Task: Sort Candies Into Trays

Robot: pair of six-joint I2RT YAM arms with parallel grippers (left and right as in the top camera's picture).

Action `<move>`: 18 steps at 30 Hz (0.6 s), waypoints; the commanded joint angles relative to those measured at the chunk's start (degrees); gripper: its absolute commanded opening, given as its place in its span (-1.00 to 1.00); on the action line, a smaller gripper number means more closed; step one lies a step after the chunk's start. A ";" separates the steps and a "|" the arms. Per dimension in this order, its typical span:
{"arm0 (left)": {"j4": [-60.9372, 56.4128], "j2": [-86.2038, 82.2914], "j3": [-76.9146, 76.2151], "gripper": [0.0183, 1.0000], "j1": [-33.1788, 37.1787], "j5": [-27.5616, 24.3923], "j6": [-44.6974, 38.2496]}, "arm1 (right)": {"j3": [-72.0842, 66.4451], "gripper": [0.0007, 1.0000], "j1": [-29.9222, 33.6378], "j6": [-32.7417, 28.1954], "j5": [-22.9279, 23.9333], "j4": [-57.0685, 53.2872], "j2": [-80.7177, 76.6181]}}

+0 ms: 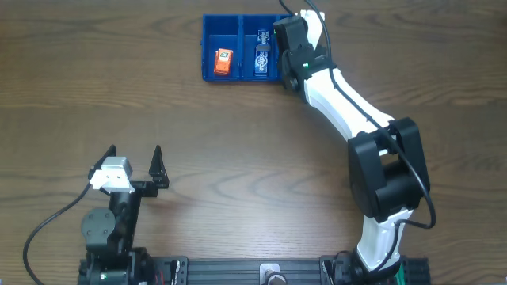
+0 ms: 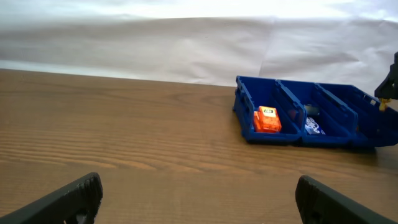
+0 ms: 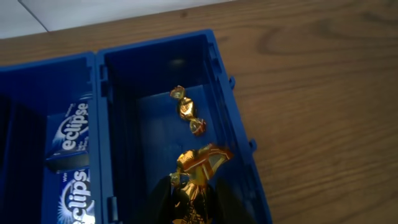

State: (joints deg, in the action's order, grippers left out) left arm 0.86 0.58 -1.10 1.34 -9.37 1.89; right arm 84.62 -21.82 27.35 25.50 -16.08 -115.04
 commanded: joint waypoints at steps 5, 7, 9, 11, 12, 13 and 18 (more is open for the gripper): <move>2.54 -0.33 0.83 0.99 0.13 -2.08 0.68 | -0.13 0.59 0.20 -0.85 -0.09 0.59 -0.50; 2.54 -0.33 0.83 1.00 0.13 -2.08 0.68 | -0.13 0.97 0.20 -0.85 -0.09 0.61 -0.50; 2.54 -0.33 0.83 1.00 0.13 -2.08 0.68 | -0.13 1.00 0.20 -0.85 -0.07 0.76 -0.48; 2.54 -0.33 0.83 0.99 0.13 -2.08 0.68 | -0.13 1.00 0.20 -0.85 -0.07 0.83 0.70; 2.54 -0.33 0.83 1.00 0.13 -2.08 0.68 | -0.13 1.00 0.22 -0.85 -0.09 0.81 2.01; 2.56 -0.33 0.83 1.00 0.13 -2.08 0.68 | -0.11 1.00 0.24 -0.87 -0.07 0.57 3.85; 2.54 -0.33 0.83 0.99 0.13 -2.08 0.68 | 0.92 1.00 1.49 -8.26 -0.15 -8.98 18.67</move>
State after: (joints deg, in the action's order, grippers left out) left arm 0.86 0.58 -1.10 1.34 -9.37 1.89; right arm 84.53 -21.71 25.52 24.47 -20.97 -108.05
